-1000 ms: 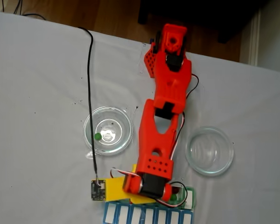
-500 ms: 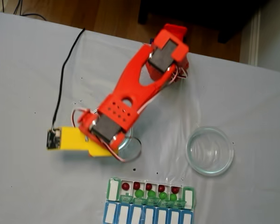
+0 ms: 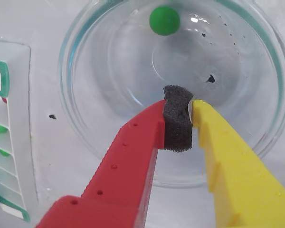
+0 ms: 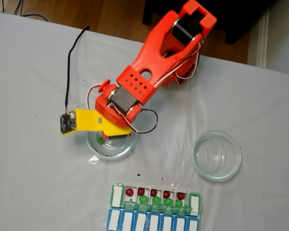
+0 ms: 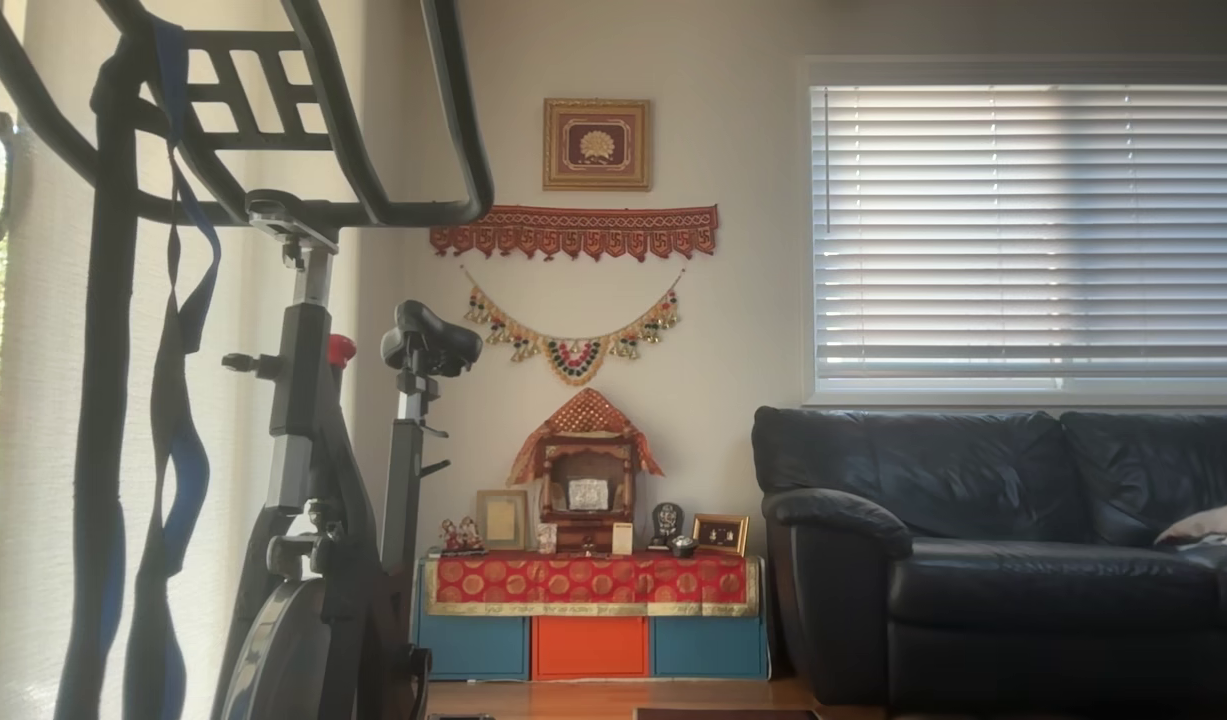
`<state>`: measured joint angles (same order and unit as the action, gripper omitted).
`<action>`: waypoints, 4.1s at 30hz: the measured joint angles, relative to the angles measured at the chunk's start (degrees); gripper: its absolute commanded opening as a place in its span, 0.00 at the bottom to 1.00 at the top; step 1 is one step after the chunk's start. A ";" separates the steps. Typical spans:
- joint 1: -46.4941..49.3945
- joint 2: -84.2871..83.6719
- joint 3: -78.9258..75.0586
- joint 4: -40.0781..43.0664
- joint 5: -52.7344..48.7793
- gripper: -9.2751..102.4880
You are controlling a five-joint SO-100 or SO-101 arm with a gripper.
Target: Sort medicines into box.
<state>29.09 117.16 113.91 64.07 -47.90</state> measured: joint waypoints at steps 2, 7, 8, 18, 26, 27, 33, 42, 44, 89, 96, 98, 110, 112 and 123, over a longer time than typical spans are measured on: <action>-0.26 0.09 2.20 -3.25 -1.14 0.09; -0.79 0.09 5.27 -9.67 -6.33 0.09; -0.79 0.09 5.45 -10.37 -7.29 0.09; -0.79 0.09 6.06 -10.20 -12.92 0.09; -1.32 -2.46 5.98 -11.87 -11.95 0.09; -1.32 -2.64 5.98 -11.51 -12.04 0.09; -1.93 -2.72 5.89 -9.67 -13.62 0.09; -1.93 -2.72 5.89 -17.40 -17.31 0.09; -1.93 -2.72 5.89 -18.46 -18.54 0.09; 2.46 -2.72 13.10 -27.07 -26.37 0.31; 2.46 -3.87 14.68 -30.67 -26.37 0.29; 2.55 -4.48 15.03 -31.90 -26.72 0.29; 2.55 -5.62 16.88 -36.65 -26.98 0.26; 2.37 -5.62 17.31 -37.53 -26.63 0.25; 1.41 -6.24 18.02 -41.22 -25.31 0.10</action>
<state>30.50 110.92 131.92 22.85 -73.21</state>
